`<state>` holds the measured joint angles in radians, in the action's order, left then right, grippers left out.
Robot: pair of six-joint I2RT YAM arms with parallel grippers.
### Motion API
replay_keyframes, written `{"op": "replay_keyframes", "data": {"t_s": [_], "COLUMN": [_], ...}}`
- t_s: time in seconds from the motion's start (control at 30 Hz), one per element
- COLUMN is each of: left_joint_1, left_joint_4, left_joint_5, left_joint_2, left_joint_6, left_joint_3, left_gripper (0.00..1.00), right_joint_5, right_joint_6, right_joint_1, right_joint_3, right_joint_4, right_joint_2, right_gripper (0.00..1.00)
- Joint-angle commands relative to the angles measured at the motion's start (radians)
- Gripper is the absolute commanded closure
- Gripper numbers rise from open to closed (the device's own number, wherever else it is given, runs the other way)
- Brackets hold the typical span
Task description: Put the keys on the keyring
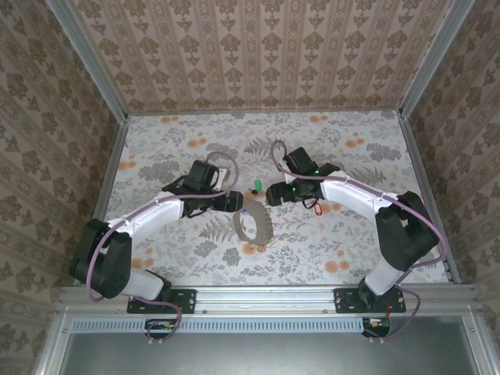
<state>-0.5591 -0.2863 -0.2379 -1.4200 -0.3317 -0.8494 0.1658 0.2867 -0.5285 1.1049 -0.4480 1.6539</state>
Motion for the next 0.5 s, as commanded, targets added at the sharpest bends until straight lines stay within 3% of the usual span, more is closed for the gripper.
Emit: {"op": "replay_keyframes", "data": {"t_s": [0.0, 0.07, 0.2, 0.33, 0.47], "left_joint_1": [-0.013, -0.013, -0.025, -0.057, -0.079], "left_joint_4": [0.002, 0.009, 0.010, 0.000, -0.009], "left_joint_5": [-0.092, -0.142, -0.214, -0.220, -0.226], "left_joint_2": [-0.038, -0.086, -0.191, -0.256, -0.300], "left_joint_6": [0.046, 0.045, 0.045, 0.056, 0.059], "left_joint_3": [-0.074, -0.100, -0.165, -0.224, -0.248], "left_gripper": [0.26, 0.37, 0.57, 0.64, 0.65], "right_joint_5": [0.206, 0.263, 0.334, 0.411, 0.405], "right_joint_6": [-0.024, -0.040, -0.053, 0.014, 0.028], "right_joint_1": [0.013, 0.016, 0.040, 0.107, 0.146], "right_joint_3": [-0.042, -0.057, -0.082, -0.172, -0.241], "right_joint_4": [0.112, 0.153, 0.197, 0.290, 0.307], "right_joint_2": [0.028, 0.029, 0.044, 0.036, 0.010], "right_gripper": [0.16, 0.19, 0.35, 0.45, 0.46]}}
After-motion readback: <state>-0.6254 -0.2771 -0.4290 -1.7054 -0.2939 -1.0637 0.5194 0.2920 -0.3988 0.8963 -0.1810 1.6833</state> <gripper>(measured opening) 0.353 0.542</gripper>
